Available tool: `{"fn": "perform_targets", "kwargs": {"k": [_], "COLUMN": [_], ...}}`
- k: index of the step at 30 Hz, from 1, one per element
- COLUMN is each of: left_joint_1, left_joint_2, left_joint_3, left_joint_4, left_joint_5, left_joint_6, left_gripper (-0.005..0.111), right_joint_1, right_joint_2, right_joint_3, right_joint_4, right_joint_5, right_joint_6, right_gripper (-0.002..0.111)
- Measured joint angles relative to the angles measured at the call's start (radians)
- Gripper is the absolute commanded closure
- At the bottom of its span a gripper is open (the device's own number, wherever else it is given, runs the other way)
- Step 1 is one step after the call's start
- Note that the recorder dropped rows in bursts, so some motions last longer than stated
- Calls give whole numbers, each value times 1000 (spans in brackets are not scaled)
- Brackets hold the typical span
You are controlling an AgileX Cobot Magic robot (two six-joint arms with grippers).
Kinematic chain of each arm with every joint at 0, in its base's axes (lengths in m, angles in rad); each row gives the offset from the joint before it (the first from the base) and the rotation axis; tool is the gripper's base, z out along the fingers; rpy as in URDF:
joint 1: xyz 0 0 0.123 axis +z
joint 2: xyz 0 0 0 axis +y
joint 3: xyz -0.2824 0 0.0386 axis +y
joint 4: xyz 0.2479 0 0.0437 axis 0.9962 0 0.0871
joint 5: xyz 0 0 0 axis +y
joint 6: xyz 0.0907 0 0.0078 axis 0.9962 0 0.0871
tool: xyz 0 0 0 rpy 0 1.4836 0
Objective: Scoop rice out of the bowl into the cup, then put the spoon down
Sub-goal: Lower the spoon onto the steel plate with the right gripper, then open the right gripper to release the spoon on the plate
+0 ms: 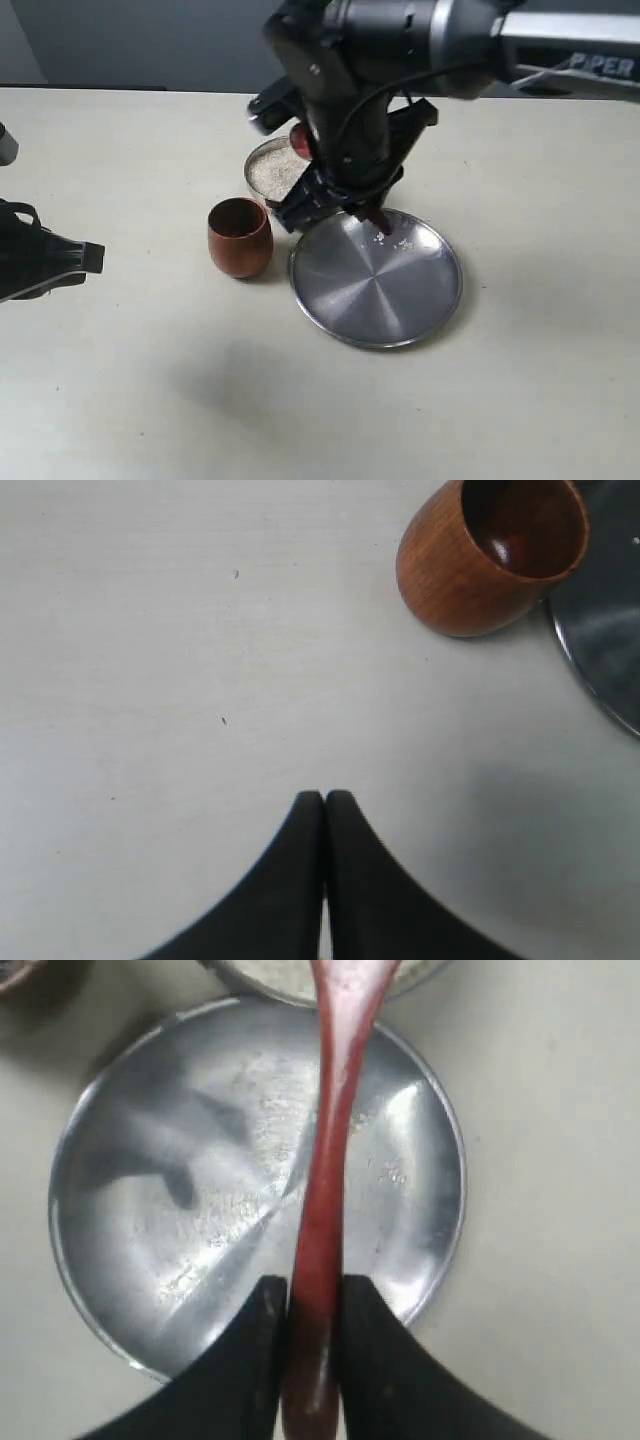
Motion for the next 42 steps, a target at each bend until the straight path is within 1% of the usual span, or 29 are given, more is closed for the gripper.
{"fn": "perform_targets", "kwargs": {"k": [4, 7, 11, 15, 20, 26, 32, 33, 34, 35, 38, 39, 42], "left_joint_1": [0, 0, 0, 0, 0, 0, 0, 0, 0, 0, 0, 0, 0], "left_joint_2": [0, 0, 0, 0, 0, 0, 0, 0, 0, 0, 0, 0, 0], "left_joint_3": [0, 0, 0, 0, 0, 0, 0, 0, 0, 0, 0, 0, 0], "left_joint_4": [0, 0, 0, 0, 0, 0, 0, 0, 0, 0, 0, 0, 0], "left_joint_5": [0, 0, 0, 0, 0, 0, 0, 0, 0, 0, 0, 0, 0], "left_joint_6": [0, 0, 0, 0, 0, 0, 0, 0, 0, 0, 0, 0, 2], "left_gripper": [106, 106, 106, 106, 106, 106, 106, 106, 106, 106, 106, 106, 106], "right_joint_1": [-100, -128, -129, -132, -132, -132, -132, -132, -132, -132, -132, -132, -132], "right_joint_2": [-16, -18, -18, -18, -18, -18, 19, 26, 33, 37, 42, 42, 42], "right_joint_3": [0, 16, 68, 174, 303, 328, 328, 328, 328, 328, 328, 328, 328], "right_joint_4": [141, 202, 229, 237, 254, 266, 266, 266, 266, 266, 262, 256, 213], "right_joint_5": [9, 9, 11, -4, -108, -253, -259, -259, -259, -259, -266, -267, -267], "right_joint_6": [-17, -41, -49, -58, -73, -63, -59, -59, -55, -55, -49, -48, -37], "right_gripper": [109, 109, 109, 109, 109, 109, 109, 106, 102, 89, 73, 71, 71]}}
